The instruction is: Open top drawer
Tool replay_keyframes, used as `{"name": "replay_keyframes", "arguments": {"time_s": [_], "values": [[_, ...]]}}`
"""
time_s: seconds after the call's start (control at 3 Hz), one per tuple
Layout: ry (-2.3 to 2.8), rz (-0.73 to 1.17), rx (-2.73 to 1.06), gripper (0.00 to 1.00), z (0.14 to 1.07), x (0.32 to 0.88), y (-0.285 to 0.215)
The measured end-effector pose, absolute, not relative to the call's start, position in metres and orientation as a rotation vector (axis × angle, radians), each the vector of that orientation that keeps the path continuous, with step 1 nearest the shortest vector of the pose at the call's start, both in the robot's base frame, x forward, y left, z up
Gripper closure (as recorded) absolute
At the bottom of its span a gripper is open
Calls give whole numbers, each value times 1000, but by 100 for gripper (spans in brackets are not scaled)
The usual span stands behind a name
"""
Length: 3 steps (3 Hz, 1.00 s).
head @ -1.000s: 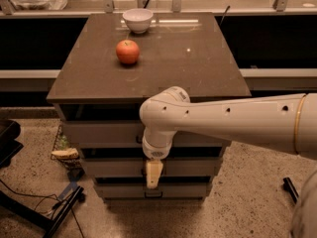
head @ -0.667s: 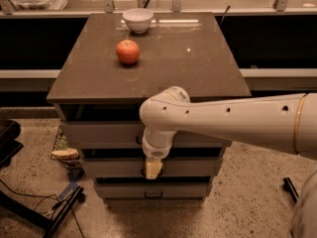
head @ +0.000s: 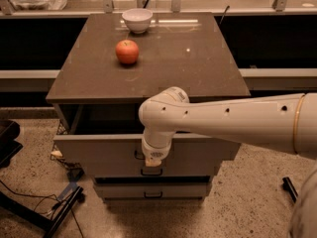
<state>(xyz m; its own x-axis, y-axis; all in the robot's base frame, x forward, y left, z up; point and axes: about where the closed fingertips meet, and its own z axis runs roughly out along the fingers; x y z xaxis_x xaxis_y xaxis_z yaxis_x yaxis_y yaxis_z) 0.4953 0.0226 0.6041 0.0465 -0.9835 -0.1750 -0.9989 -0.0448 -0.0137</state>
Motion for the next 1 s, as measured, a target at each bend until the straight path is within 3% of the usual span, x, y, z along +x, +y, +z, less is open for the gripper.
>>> {"name": "replay_keyframes", "arguments": {"time_s": [0.33,1.0], "values": [[2082,169,-2171,100,605,493,21],[2117,127,-2158,100,609,482,12]]}}
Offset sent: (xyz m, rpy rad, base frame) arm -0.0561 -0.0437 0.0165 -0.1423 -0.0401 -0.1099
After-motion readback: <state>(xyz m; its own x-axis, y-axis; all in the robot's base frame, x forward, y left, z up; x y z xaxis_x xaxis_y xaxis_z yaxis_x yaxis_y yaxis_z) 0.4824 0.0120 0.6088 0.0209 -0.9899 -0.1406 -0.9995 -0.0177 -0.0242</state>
